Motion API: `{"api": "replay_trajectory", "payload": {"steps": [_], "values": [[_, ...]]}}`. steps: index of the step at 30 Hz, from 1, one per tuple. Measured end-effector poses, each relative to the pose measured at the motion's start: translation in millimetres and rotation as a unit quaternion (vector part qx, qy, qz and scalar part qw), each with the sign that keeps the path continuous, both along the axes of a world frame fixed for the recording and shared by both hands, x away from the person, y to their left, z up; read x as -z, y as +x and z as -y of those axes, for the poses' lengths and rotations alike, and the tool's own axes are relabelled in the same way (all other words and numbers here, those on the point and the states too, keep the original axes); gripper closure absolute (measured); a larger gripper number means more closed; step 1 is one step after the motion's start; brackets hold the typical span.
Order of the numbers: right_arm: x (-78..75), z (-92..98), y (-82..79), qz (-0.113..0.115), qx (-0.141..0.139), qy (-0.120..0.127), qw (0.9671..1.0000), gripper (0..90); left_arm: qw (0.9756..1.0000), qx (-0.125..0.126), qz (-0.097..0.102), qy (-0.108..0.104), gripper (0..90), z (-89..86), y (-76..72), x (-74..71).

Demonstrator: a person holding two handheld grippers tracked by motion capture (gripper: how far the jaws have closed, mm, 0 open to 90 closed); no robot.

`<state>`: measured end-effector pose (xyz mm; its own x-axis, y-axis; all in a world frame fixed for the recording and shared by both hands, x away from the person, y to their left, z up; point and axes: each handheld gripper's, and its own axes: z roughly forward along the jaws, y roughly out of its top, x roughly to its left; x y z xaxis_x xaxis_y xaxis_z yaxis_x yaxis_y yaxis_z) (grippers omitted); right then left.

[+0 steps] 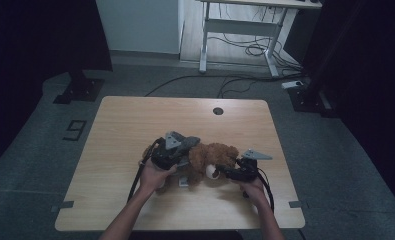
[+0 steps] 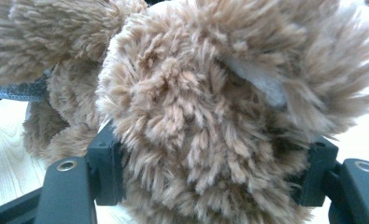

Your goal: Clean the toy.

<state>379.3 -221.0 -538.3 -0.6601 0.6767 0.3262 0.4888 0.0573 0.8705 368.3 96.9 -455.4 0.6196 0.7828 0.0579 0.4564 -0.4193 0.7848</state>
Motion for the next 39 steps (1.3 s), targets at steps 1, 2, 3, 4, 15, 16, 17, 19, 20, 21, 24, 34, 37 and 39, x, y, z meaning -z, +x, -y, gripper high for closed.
{"api": "replay_trajectory", "payload": {"steps": [1,2,3,4,15,16,17,19,20,21,24,34,37,39], "values": [[0.0,0.1,0.1,0.000,0.000,0.000,1.0000,29.3,1.0000,-0.006,0.002,0.000,76.6,-7.1,-2.0,1.9],[0.1,0.1,0.1,0.000,0.000,0.000,1.0000,29.3,0.9999,-0.012,0.002,-0.004,76.6,-14.3,-4.0,4.7],[0.1,0.2,0.1,0.000,0.000,0.001,1.0000,29.3,0.9998,-0.018,0.002,-0.010,76.7,-19.5,-5.5,7.4],[0.1,0.2,0.2,0.000,-0.001,0.001,1.0000,29.3,0.9996,-0.024,0.002,-0.015,76.6,-25.9,-7.9,11.5],[1.0,0.2,0.7,-0.002,0.001,0.007,1.0000,29.3,0.9982,-0.058,-0.009,0.011,76.5,-60.7,-27.1,50.6],[1.0,0.2,0.7,-0.003,0.002,0.007,1.0000,29.3,0.9982,-0.058,-0.012,0.006,76.5,-62.3,-26.9,51.2],[1.0,0.2,0.7,-0.003,0.002,0.007,1.0000,29.3,0.9982,-0.058,-0.015,0.004,76.5,-63.7,-26.3,50.7],[1.0,0.3,0.7,-0.003,0.002,0.007,1.0000,29.2,0.9981,-0.058,-0.020,0.002,76.4,-65.9,-24.0,48.0],[1.0,0.4,0.7,-0.003,0.002,0.007,1.0000,29.3,0.9980,-0.059,-0.023,-0.001,76.3,-66.8,-23.2,46.1],[1.1,0.4,0.7,-0.003,0.002,0.007,1.0000,29.3,0.9979,-0.061,-0.023,-0.003,76.3,-67.1,-22.6,42.4],[1.7,1.5,1.6,-0.006,0.003,0.011,0.9999,29.2,0.9984,-0.056,-0.004,-0.001,76.0,-59.9,-25.9,21.7],[2.5,2.1,2.0,-0.008,0.005,0.016,0.9998,29.2,0.9991,0.031,0.022,0.016,75.9,30.0,-18.2,-20.0],[2.6,2.1,1.9,-0.008,0.005,0.017,0.9998,29.2,0.9991,0.037,0.001,0.022,75.8,51.9,-3.6,-8.1],[2.9,2.2,2.2,-0.009,0.006,0.018,0.9998,29.2,0.9992,0.034,-0.001,0.021,75.8,56.2,1.3,-2.2]]}}
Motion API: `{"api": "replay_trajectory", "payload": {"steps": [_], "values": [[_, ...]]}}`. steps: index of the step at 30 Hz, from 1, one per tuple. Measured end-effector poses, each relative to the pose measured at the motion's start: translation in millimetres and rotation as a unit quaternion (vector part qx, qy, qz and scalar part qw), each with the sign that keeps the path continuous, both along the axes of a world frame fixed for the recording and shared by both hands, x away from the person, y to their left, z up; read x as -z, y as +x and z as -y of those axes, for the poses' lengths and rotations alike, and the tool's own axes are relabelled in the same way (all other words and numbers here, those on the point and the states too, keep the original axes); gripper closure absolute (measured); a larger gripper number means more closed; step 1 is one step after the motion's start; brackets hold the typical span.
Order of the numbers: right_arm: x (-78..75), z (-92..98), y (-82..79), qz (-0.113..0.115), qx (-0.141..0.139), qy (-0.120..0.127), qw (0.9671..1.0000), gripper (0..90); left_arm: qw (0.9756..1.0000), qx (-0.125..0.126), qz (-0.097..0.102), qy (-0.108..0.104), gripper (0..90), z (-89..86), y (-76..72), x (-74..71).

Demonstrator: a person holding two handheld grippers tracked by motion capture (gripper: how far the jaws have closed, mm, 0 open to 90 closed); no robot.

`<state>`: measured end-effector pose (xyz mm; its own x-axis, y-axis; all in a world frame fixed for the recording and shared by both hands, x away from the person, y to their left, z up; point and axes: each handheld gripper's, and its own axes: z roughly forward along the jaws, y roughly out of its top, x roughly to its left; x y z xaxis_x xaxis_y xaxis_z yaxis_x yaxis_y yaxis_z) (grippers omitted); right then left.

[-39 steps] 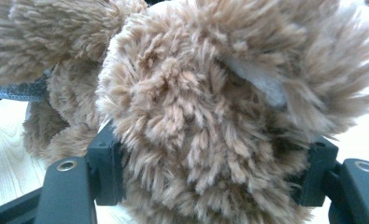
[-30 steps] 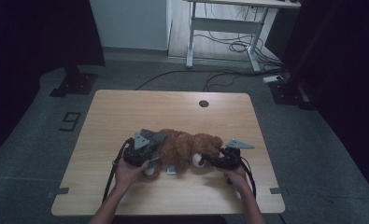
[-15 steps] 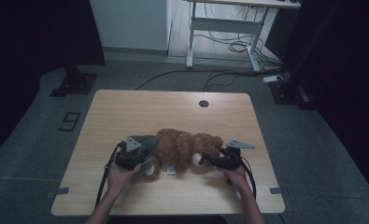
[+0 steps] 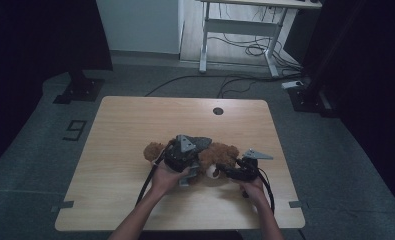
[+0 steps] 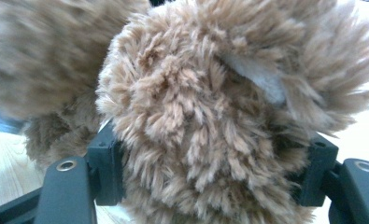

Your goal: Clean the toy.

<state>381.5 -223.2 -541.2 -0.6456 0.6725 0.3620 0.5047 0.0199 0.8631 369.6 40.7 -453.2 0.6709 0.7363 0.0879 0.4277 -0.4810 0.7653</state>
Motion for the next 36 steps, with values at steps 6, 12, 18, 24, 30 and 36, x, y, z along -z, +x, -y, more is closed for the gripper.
{"api": "replay_trajectory", "payload": {"steps": [6,12,18,24,30,36], "values": [[-0.4,-1.0,-0.2,0.001,-0.001,-0.002,1.0000,29.2,0.9998,0.000,0.004,-0.020,76.2,-20.8,-4.1,9.8],[-0.6,-1.4,-0.5,0.001,0.000,-0.002,1.0000,29.3,0.9993,-0.025,0.002,-0.029,76.4,-53.0,-9.6,10.9],[-0.4,-1.2,-0.2,0.000,0.001,0.000,1.0000,29.2,0.9984,-0.047,-0.013,-0.029,76.3,-85.0,-11.7,22.3],[-0.1,-1.0,0.0,0.000,0.001,0.002,1.0000,29.2,0.9961,-0.069,-0.041,-0.037,76.2,-109.8,-14.8,44.4],[-0.3,-1.2,-0.5,-0.001,0.003,0.002,1.0000,29.3,0.9948,-0.078,-0.052,-0.039,76.2,-120.2,-13.1,52.1],[0.1,-0.6,0.4,0.000,0.001,0.003,1.0000,29.2,0.9927,-0.094,-0.058,-0.047,76.2,-130.4,-14.0,49.4]]}}
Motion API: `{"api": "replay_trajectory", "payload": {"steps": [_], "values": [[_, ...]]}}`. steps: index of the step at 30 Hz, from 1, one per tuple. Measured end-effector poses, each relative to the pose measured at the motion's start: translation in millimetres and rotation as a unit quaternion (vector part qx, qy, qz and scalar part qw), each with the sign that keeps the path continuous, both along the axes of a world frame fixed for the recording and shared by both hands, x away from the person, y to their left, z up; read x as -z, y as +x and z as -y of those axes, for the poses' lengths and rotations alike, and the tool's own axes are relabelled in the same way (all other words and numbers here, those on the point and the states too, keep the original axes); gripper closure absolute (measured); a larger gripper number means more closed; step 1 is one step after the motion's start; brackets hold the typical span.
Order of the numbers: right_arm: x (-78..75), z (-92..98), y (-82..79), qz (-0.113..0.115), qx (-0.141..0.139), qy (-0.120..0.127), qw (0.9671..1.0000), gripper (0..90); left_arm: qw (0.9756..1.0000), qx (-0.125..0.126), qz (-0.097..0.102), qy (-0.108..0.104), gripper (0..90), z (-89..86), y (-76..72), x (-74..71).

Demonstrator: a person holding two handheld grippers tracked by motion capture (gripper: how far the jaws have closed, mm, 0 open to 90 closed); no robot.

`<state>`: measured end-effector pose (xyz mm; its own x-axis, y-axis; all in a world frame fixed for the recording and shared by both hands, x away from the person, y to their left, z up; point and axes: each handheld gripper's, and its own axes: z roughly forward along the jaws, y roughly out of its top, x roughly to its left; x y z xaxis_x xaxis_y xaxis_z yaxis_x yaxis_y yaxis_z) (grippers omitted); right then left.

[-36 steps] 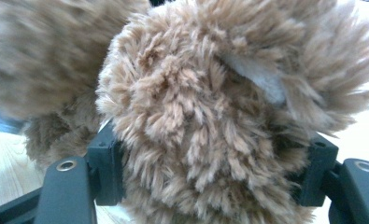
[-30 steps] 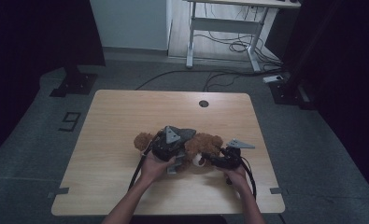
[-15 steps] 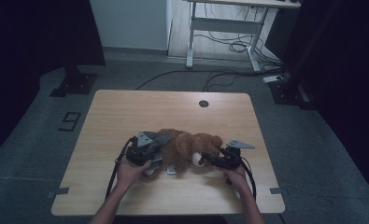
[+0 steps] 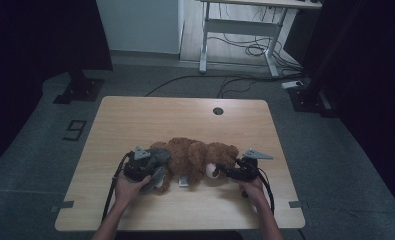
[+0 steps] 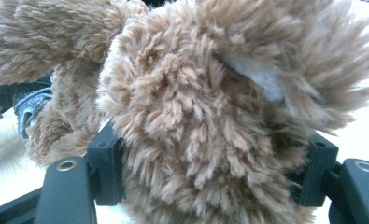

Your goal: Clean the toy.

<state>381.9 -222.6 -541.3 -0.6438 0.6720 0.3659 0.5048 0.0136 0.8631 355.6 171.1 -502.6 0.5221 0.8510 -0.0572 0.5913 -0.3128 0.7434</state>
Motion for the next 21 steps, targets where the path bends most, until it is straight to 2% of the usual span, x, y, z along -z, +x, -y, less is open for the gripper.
{"api": "replay_trajectory", "payload": {"steps": [2,6,9,11,14,17,21], "values": [[-0.1,0.2,0.0,0.000,0.001,0.000,1.0000,29.2,1.0000,-0.001,0.009,-0.003,76.2,2.2,-1.1,-8.8],[-0.1,0.6,0.2,-0.002,0.001,0.001,1.0000,29.2,0.9989,0.012,0.045,-0.009,76.1,12.2,2.0,-45.0],[-0.3,0.5,-0.1,-0.001,0.000,-0.002,1.0000,29.2,0.9971,0.032,0.060,-0.032,76.0,26.6,13.8,-72.8],[-0.5,0.5,-0.3,-0.001,0.000,-0.004,1.0000,29.2,0.9963,0.044,0.064,-0.037,76.0,38.7,21.3,-84.8],[-0.5,0.0,-1.0,0.000,0.002,-0.003,1.0000,29.2,0.9951,0.068,0.067,-0.028,76.0,68.7,36.4,-101.3],[-0.5,-0.1,-1.8,0.000,0.001,-0.004,1.0000,29.2,0.9934,0.091,0.068,-0.017,76.1,101.2,49.1,-111.8],[-0.1,0.1,-1.8,0.002,0.001,-0.003,1.0000,29.2,0.9904,0.127,0.051,-0.019,76.1,143.0,62.5,-114.4]]}}
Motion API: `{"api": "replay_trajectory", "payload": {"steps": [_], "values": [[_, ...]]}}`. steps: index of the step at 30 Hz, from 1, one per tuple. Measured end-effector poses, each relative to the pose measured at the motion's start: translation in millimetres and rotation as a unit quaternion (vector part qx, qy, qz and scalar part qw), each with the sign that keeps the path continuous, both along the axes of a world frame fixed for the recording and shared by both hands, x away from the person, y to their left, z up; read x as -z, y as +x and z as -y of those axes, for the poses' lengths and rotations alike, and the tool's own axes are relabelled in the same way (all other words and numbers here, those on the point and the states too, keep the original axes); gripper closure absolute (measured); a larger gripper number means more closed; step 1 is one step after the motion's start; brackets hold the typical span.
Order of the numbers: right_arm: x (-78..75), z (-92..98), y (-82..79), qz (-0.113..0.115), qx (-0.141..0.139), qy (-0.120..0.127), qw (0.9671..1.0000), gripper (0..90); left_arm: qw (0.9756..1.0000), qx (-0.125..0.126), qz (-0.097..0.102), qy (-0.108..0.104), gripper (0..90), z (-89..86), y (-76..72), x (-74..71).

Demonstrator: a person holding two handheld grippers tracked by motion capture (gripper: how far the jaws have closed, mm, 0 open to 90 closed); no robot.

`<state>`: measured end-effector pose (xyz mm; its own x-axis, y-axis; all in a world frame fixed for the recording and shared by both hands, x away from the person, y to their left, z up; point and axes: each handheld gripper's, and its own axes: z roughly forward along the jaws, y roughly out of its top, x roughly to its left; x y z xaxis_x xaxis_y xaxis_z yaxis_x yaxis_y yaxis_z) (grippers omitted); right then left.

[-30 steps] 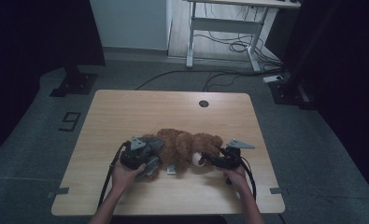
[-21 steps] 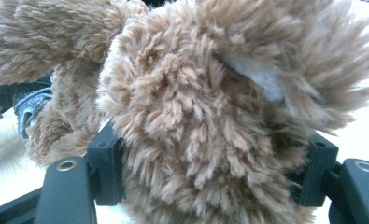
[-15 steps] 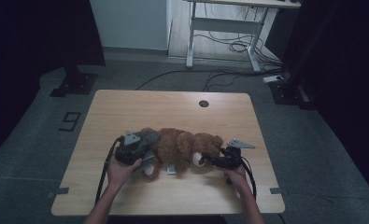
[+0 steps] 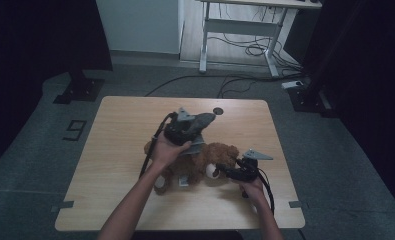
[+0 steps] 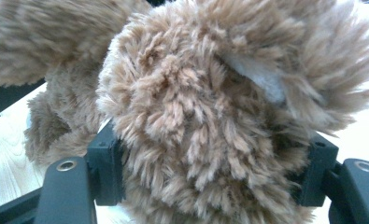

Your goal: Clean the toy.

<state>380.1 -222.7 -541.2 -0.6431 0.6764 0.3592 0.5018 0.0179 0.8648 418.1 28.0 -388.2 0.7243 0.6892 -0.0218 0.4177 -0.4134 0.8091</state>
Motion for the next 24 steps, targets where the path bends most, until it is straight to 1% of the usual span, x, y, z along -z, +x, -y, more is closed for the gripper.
{"api": "replay_trajectory", "payload": {"steps": [2,3,4,5,8,9,11,16,20,24], "values": [[0.1,0.4,-0.1,0.002,-0.001,-0.002,1.0000,29.2,0.9996,0.019,-0.009,0.017,76.1,19.4,0.1,5.9],[0.1,0.4,-0.2,0.002,-0.001,-0.003,1.0000,29.3,0.9992,0.026,-0.015,0.025,76.1,25.8,-0.6,9.7],[0.1,0.3,-0.2,0.003,-0.001,-0.003,1.0000,29.2,0.9982,0.035,-0.024,0.042,76.0,34.6,-1.7,17.7],[0.1,0.2,-0.3,0.002,-0.001,-0.002,1.0000,29.2,0.9976,0.039,-0.030,0.049,76.0,38.3,-2.4,23.0],[0.1,0.0,-0.6,0.001,0.000,-0.003,1.0000,29.2,0.9942,0.050,-0.059,0.074,75.9,43.4,-4.6,45.6],[0.1,-0.2,-0.6,0.002,0.000,-0.003,1.0000,29.2,0.9945,0.049,-0.059,0.072,75.9,42.6,-5.6,49.1],[0.2,-0.7,-0.9,0.003,-0.001,-0.005,1.0000,29.2,0.9953,0.045,-0.065,0.056,76.0,36.4,-7.5,51.5],[0.1,-1.4,-1.1,0.006,-0.002,-0.008,1.0000,29.2,0.9944,0.048,-0.071,0.061,76.3,28.6,-12.4,54.2],[-0.2,-1.6,-1.7,0.006,-0.005,-0.013,0.9999,29.0,0.9946,0.052,-0.066,0.061,76.4,25.2,-19.6,57.2],[-0.3,-1.9,-2.0,0.011,-0.008,-0.017,0.9998,28.9,0.9950,0.055,-0.063,0.055,76.5,21.0,-26.6,60.5]]}}
